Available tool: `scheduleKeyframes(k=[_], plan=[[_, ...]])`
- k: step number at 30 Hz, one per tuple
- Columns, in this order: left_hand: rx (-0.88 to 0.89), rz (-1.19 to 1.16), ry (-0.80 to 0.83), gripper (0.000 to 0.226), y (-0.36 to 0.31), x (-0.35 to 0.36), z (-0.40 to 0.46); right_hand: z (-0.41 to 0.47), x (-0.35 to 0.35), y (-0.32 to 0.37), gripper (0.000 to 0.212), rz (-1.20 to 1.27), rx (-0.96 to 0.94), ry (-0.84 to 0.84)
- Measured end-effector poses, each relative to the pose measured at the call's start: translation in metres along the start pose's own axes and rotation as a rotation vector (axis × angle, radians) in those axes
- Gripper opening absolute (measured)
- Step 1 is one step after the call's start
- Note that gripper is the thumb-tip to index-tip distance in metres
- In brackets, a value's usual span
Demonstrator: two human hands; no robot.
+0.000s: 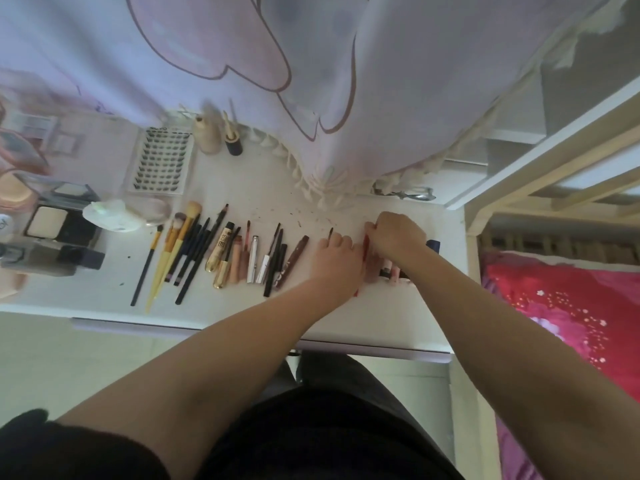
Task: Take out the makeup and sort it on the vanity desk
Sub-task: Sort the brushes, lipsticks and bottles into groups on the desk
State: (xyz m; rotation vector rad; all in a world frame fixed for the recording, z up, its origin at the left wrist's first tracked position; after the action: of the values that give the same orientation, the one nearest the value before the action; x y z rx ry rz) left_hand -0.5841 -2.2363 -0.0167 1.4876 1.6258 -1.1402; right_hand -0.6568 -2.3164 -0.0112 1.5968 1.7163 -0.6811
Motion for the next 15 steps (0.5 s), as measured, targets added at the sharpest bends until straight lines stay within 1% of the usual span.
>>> scheduleKeyframes(k=[3,6,11,15], plan=[[-0.028,0.017,0.005,0.032,0.001,0.003,0.006,0.004,0.002,0.011,0.03,-0.101,-0.033,-0.018],[-0.04,0.007,-0.004,0.032,0.003,0.004,0.007,0.007,0.001,0.016,0.025,-0.136,-0.051,-0.034],[-0.056,0.0,-0.003,0.026,0.012,0.006,0.003,0.003,-0.007,0.02,0.023,-0.094,-0.088,-0.076],[-0.054,0.052,0.055,0.031,0.016,0.012,0.002,-0.002,-0.012,0.013,0.026,-0.041,-0.078,-0.062]])
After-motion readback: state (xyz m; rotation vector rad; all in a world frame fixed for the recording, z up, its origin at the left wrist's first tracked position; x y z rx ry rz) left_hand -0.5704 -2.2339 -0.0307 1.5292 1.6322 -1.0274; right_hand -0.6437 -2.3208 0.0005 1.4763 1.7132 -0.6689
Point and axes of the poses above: each hand's wrist, its own z-axis towards the middle knuckle, its own x-axis out of the palm, y = z × x, the point moved 8 cm from there along z, towards the middle knuckle, and after that the axes turned 11 degrees about y, right-handed, at the moved point
